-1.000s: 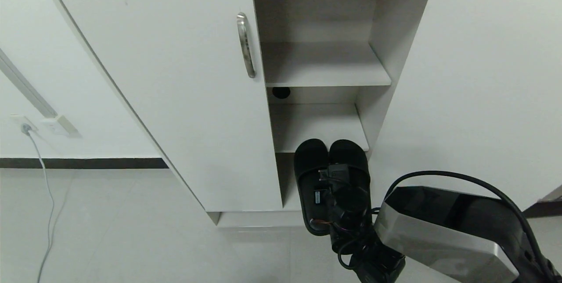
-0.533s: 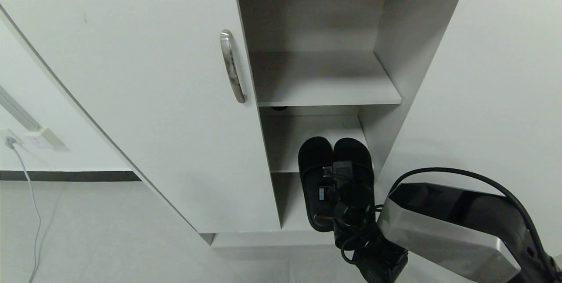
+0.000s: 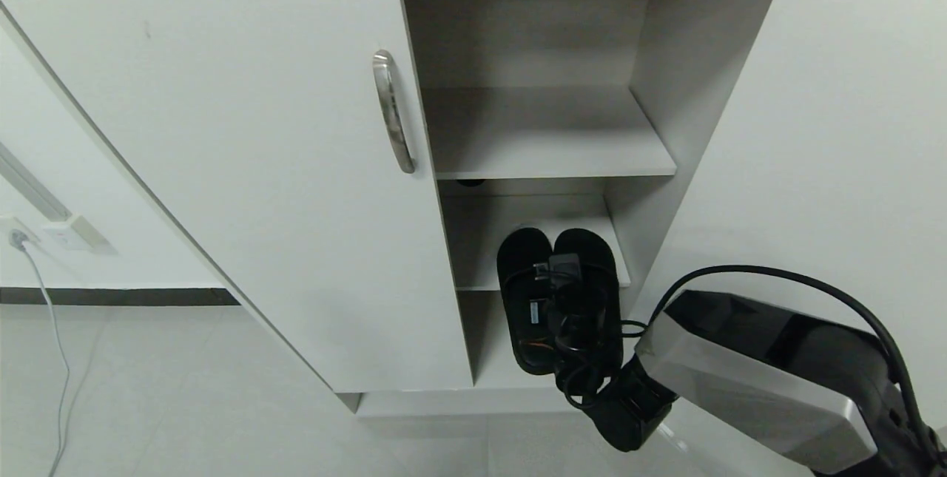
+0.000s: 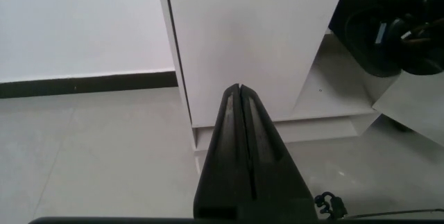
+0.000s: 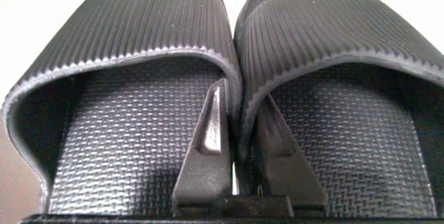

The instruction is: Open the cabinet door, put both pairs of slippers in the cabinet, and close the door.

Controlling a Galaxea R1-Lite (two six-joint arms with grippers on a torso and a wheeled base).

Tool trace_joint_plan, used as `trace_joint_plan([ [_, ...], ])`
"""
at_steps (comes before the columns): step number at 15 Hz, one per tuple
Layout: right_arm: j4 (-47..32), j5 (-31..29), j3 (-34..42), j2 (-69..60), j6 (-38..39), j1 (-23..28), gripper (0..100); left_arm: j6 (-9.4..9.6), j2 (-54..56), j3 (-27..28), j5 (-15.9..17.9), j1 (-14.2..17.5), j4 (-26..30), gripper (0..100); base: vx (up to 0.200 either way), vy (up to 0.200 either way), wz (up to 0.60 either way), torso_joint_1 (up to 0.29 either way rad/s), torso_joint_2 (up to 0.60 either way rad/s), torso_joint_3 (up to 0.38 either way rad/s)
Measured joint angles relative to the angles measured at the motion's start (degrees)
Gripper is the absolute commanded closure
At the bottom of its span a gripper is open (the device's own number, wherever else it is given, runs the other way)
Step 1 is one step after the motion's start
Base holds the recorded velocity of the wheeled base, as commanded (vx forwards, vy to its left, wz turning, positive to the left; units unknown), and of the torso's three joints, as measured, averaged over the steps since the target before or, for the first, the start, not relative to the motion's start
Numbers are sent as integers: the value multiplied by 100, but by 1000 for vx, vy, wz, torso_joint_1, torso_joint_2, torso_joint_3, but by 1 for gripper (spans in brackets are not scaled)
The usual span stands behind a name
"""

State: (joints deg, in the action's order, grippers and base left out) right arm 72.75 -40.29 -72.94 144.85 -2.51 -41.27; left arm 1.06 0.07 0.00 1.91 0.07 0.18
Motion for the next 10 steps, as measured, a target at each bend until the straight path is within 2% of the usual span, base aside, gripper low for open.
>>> trace_joint_plan([
  [4, -1200, 247, -925, 0, 283, 113, 100, -9, 0, 0, 0, 0, 0, 100, 0, 0, 0, 0, 0, 0],
  [10, -2647, 266, -2521, 94, 691, 325, 100, -9, 0, 0, -6, 0, 0, 100, 0, 0, 0, 0, 0, 0],
])
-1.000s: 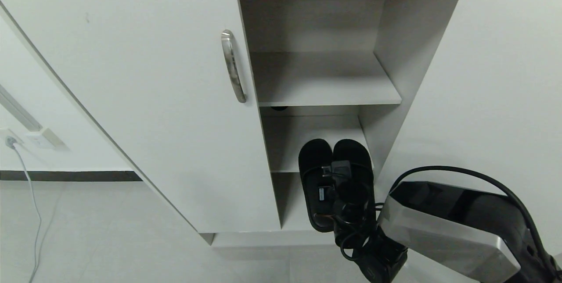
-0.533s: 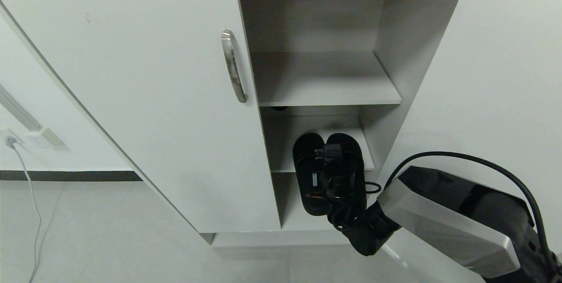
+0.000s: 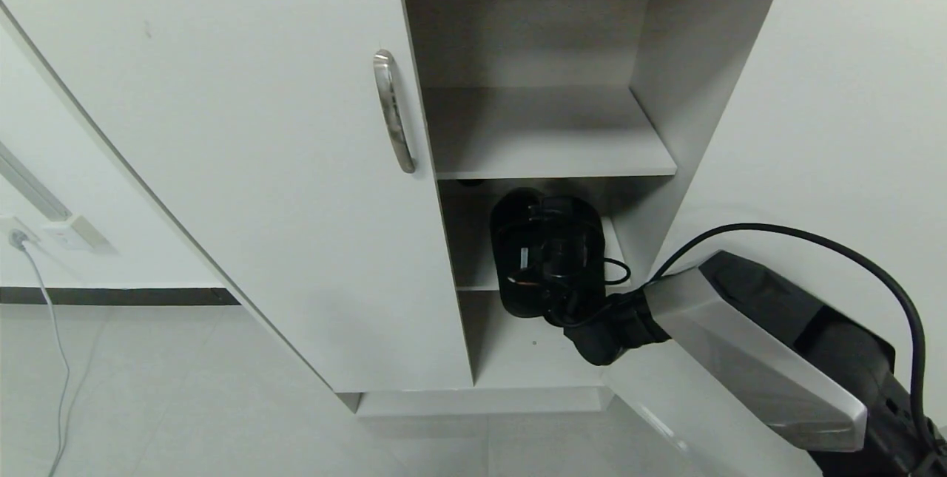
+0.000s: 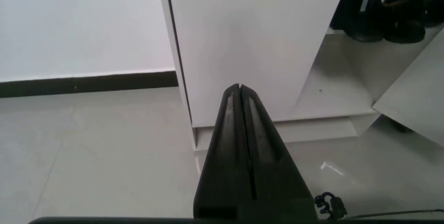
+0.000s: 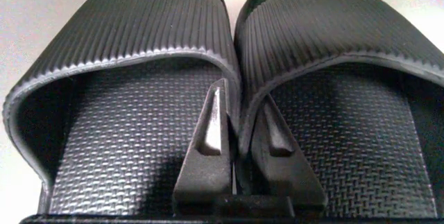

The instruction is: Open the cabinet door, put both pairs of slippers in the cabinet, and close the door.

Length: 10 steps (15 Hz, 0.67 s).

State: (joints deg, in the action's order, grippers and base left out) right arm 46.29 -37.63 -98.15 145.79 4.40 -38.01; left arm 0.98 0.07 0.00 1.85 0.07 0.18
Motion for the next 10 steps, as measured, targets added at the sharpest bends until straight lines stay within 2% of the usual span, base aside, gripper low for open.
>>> trace_joint_plan([
  [3, -389, -5, -706, 219, 13, 83, 100, -2, 0, 0, 0, 0, 0, 100, 0, 0, 0, 0, 0, 0],
  [10, -625, -51, -1092, 510, -35, 130, 100, 0, 0, 0, -2, 2, 0, 100, 0, 0, 0, 0, 0, 0],
])
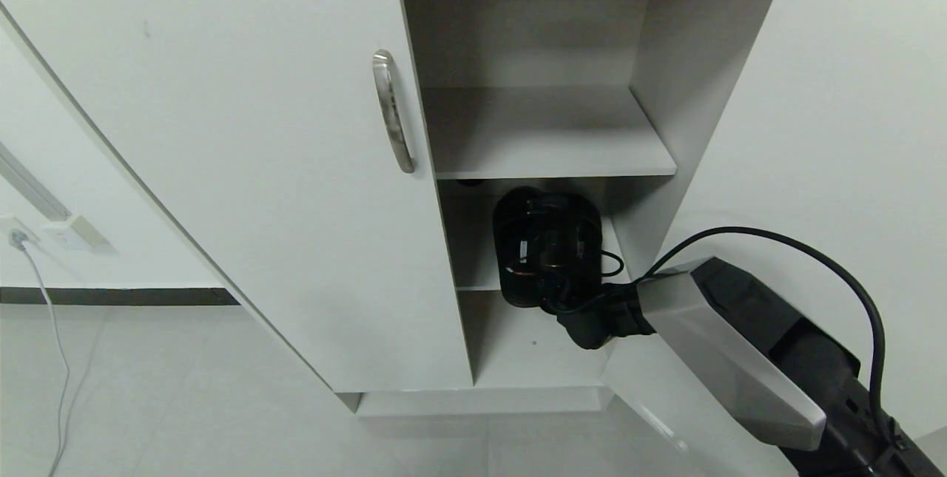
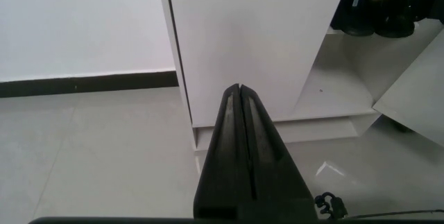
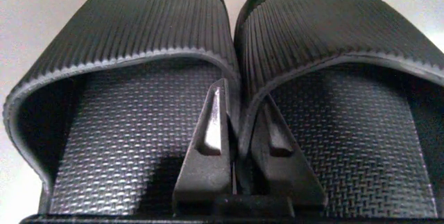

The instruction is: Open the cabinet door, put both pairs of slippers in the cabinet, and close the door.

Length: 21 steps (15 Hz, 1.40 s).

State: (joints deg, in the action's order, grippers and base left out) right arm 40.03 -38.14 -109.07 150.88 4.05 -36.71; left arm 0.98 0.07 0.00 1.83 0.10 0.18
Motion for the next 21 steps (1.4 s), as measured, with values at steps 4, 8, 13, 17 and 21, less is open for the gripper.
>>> trace_joint_plan([
  [4, -7, -4, 55, 44, -2, 0, 0, -7, 0, 0, 2, -2, 0, 100, 0, 0, 0, 0, 0, 0],
  [8, 112, -28, 621, -195, -2, -52, 0, -9, 0, 0, 2, -2, 0, 100, 0, 0, 0, 0, 0, 0],
  [13, 816, -67, 2115, -1008, 0, -265, 0, -2, 0, 0, 2, -7, 0, 100, 0, 0, 0, 0, 0, 0],
  [17, 1681, -80, 3908, -1847, 9, -656, 0, -5, 0, 0, 0, -5, 0, 100, 0, 0, 0, 0, 0, 0],
  [21, 2648, -80, 5704, -2688, 13, -1163, 0, -9, 0, 0, 2, -2, 0, 100, 0, 0, 0, 0, 0, 0],
])
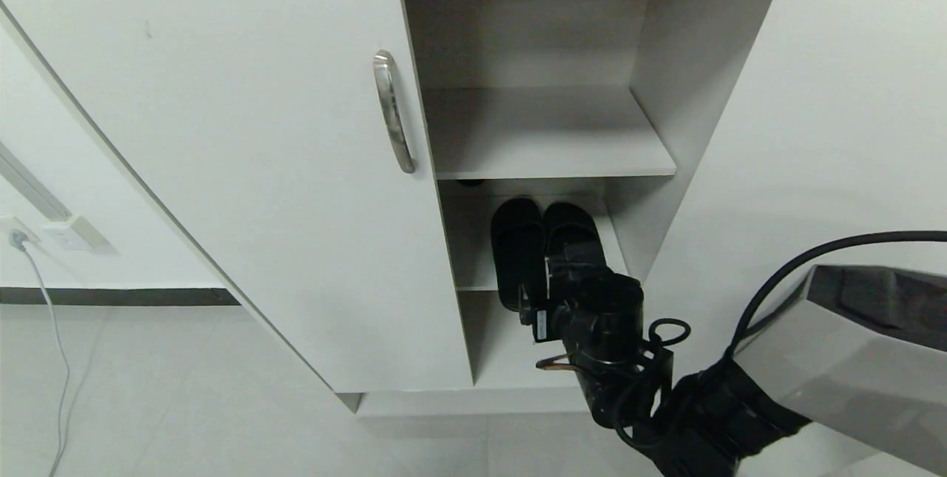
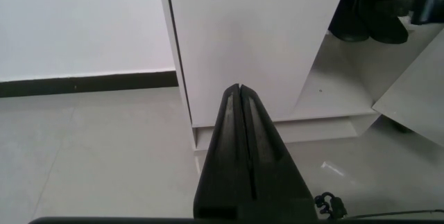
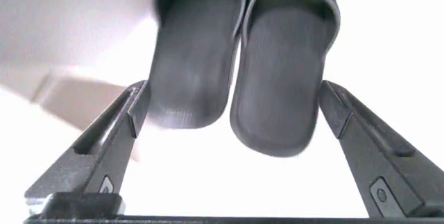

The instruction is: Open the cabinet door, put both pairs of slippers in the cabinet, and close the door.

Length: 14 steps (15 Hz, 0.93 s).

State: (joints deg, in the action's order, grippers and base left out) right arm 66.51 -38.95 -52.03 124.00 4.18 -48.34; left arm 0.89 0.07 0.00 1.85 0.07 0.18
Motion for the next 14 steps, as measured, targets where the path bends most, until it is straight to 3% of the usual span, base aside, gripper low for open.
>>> trace_joint_plan([
  [1, 380, 0, 313, -138, -2, -91, 0, 0, 0, 0, -2, 0, 0, 100, 0, 0, 0, 0, 0, 0],
  [4, 506, 0, 674, -339, -11, -180, 0, -32, 0, 0, 0, 0, 0, 100, 0, 0, 0, 0, 0, 0],
  [9, 528, 0, 780, -400, -13, -201, 0, -35, 0, 0, 0, 0, -2, 100, -160, 0, 0, 3, 2, 3],
  [14, 552, 2, 807, -433, -11, -210, 0, -78, 0, 0, -68, -2, -11, 100, 0, 0, 0, 0, 0, 0],
])
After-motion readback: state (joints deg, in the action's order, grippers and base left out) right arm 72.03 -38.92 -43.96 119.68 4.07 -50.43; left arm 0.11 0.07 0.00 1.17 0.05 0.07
